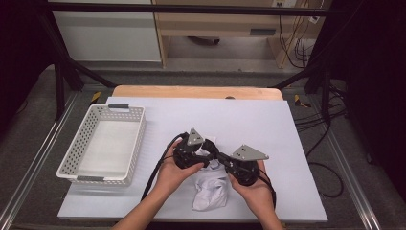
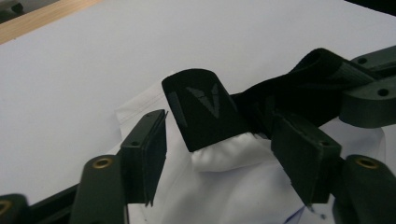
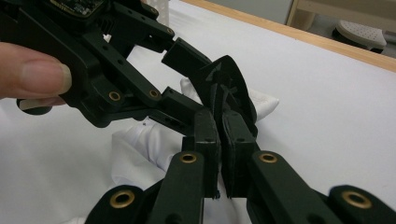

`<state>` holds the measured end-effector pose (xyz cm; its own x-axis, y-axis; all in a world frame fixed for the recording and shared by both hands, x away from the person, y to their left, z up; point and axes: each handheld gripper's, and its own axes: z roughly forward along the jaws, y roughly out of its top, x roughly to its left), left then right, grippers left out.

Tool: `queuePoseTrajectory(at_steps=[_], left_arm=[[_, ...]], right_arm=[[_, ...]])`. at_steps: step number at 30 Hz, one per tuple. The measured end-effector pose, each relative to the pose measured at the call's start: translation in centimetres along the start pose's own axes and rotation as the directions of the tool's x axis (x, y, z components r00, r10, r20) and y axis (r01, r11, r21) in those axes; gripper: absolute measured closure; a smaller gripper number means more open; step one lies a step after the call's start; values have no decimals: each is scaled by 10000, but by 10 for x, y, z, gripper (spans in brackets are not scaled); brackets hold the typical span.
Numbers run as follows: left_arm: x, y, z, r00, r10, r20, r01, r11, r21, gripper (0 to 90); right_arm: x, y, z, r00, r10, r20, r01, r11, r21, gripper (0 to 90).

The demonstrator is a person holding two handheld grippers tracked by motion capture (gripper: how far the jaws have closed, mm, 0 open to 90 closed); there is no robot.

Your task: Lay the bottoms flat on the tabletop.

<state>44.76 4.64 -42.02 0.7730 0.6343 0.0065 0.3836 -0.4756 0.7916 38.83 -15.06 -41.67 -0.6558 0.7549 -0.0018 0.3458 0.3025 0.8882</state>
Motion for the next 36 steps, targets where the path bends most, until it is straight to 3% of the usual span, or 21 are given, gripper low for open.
queuePoseTrajectory(at_steps=[12,19,24,29,36], left_arm=[[-2,-4,4,9999,157,9,-157,9996,229,472],[-5,-6,9,9994,316,110,-323,9965,767,634],[-4,-6,4,9993,369,8,-368,9958,840,765],[6,-3,-12,9997,211,-103,-208,9992,339,810],[33,4,-40,9995,-254,-191,248,9993,-279,828]], right_arm=[[1,-1,0,10000,-7,-49,7,10000,5,867],[0,-1,-1,10000,13,-7,-13,10000,-17,867],[-4,-1,-4,9999,104,121,-102,9999,-125,867],[-23,-3,-16,9966,654,508,-633,9971,-414,867],[-72,-7,-39,9796,1431,1412,-1354,9888,-630,868]])
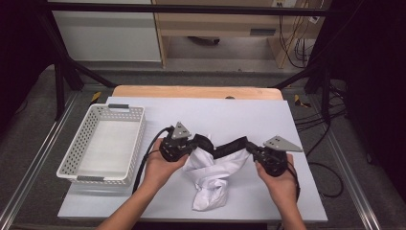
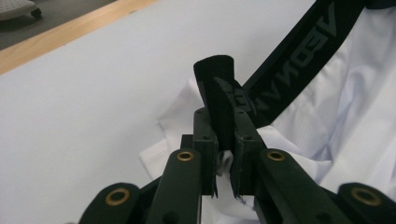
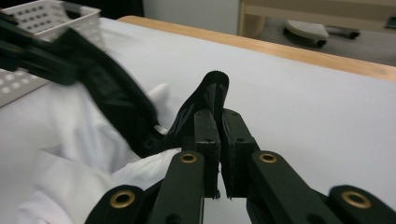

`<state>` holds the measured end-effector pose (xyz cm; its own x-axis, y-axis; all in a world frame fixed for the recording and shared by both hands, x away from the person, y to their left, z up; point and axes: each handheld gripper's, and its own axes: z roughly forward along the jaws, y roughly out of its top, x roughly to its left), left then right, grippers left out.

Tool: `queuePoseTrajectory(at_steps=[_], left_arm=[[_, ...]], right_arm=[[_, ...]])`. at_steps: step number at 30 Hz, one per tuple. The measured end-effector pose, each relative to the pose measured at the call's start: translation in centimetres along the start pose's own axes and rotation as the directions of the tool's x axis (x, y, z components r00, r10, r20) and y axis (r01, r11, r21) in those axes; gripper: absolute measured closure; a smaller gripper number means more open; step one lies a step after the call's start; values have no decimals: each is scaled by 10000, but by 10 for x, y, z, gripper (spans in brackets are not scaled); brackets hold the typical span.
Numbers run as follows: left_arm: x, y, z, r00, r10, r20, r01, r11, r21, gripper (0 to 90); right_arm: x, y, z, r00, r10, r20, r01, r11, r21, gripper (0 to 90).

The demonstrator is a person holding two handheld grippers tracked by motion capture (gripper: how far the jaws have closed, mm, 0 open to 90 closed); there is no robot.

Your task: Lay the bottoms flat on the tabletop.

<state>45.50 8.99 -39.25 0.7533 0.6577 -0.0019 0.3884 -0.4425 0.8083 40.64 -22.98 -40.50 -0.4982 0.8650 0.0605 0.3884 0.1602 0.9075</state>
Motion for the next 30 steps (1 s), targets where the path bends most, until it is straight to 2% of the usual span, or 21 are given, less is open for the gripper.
queuePoseTrajectory(at_steps=[4,9,15,19,28,30], left_arm=[[9,5,-10,9998,-182,-90,179,9993,-331,835],[16,15,-19,9989,-345,-301,320,9962,-812,836],[20,33,-31,9981,-255,-569,182,9920,-1247,837],[23,45,-38,9974,-84,-721,-12,9911,-1331,837],[33,70,-56,9912,103,-1320,-322,9859,-1644,845],[35,78,-61,9914,-84,-1306,-163,9823,-1868,846]], right_arm=[[-29,7,-7,9990,351,270,-351,9994,7,869],[-50,28,-16,9980,459,443,-452,9989,-157,869],[-61,55,-21,9983,180,549,-163,9994,-307,868],[-65,71,-21,9983,87,578,-66,9993,-372,868],[-72,102,-14,9982,222,562,-188,9980,-609,868],[-72,111,-16,9983,278,517,-229,9954,-925,868]])
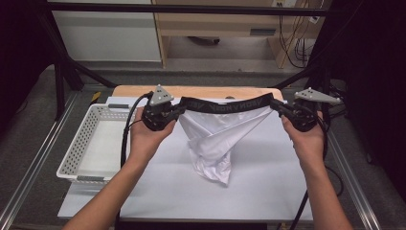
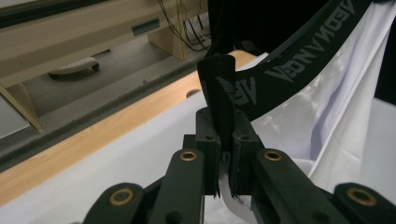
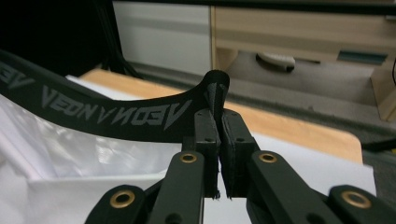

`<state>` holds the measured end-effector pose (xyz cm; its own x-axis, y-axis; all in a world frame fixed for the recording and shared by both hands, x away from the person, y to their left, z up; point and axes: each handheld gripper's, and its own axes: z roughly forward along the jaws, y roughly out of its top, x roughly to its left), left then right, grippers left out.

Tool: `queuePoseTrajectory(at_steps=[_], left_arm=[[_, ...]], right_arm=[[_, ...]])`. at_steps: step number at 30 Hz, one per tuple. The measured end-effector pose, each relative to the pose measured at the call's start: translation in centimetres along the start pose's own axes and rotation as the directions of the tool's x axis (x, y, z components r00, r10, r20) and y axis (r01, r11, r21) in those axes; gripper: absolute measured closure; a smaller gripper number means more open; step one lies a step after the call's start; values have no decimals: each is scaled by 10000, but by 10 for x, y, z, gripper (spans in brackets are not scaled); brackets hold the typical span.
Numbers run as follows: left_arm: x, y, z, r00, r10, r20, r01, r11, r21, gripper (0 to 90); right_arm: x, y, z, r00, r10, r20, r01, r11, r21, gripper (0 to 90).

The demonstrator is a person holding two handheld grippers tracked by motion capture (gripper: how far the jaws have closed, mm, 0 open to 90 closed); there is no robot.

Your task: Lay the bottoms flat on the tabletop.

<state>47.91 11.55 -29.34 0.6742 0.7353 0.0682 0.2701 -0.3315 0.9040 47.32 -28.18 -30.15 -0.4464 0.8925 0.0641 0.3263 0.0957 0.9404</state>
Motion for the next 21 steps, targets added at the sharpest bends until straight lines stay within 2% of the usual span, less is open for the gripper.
queuePoseTrajectory(at_steps=[5,9,12,16,21], left_arm=[[1,24,-10,9996,217,-203,-225,9990,-375,846],[3,33,-11,9988,319,-369,-336,9984,-453,846],[7,32,-4,9984,289,-480,-302,9992,-271,846],[11,30,9,9980,280,-576,-284,9996,-75,845],[15,28,26,9964,140,-832,-145,9999,-50,845]], right_arm=[[1,27,-3,9999,-76,78,79,9989,-469,868],[-2,40,-2,9998,-137,138,145,9981,-595,868],[-4,35,5,9995,-212,217,220,9991,-363,867],[-8,25,12,9995,-81,289,90,9994,-322,867],[-8,17,22,9971,-29,759,48,9997,-257,868]])
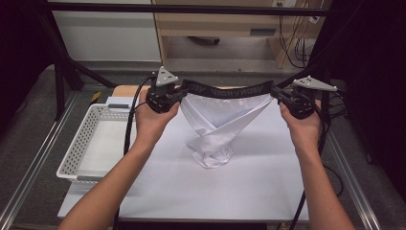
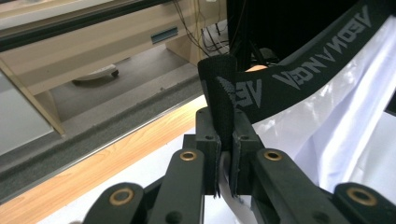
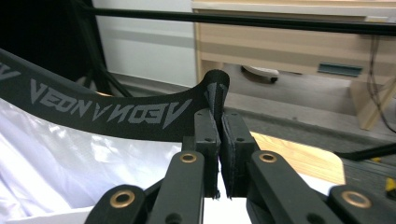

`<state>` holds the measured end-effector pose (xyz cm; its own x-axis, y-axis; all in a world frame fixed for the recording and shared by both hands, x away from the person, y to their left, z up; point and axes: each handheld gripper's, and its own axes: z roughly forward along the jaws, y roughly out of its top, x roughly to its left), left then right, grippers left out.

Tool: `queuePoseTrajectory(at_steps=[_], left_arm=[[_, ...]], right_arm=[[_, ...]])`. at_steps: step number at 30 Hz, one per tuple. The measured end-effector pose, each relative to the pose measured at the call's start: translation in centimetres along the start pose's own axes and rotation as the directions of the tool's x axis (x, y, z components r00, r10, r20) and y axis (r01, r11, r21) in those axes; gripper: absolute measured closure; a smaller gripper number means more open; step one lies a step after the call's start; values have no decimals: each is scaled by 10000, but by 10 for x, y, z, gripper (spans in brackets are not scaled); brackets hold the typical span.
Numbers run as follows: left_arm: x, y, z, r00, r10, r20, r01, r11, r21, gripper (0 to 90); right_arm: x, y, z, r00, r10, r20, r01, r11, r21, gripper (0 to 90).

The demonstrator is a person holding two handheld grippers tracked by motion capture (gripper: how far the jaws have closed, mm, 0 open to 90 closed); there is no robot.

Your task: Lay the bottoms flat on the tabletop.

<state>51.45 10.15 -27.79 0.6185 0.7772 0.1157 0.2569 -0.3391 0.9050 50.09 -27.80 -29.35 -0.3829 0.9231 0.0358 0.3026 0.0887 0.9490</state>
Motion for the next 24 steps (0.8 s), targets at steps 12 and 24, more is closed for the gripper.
queuePoseTrajectory(at_steps=[12,24], left_arm=[[15,12,25,9984,-178,-543,170,9997,-159,844],[10,29,-11,9967,151,-796,-196,9982,-568,846]], right_arm=[[-4,6,31,9986,113,523,-111,9999,-34,867],[8,38,8,9997,-153,182,164,9978,-639,866]])
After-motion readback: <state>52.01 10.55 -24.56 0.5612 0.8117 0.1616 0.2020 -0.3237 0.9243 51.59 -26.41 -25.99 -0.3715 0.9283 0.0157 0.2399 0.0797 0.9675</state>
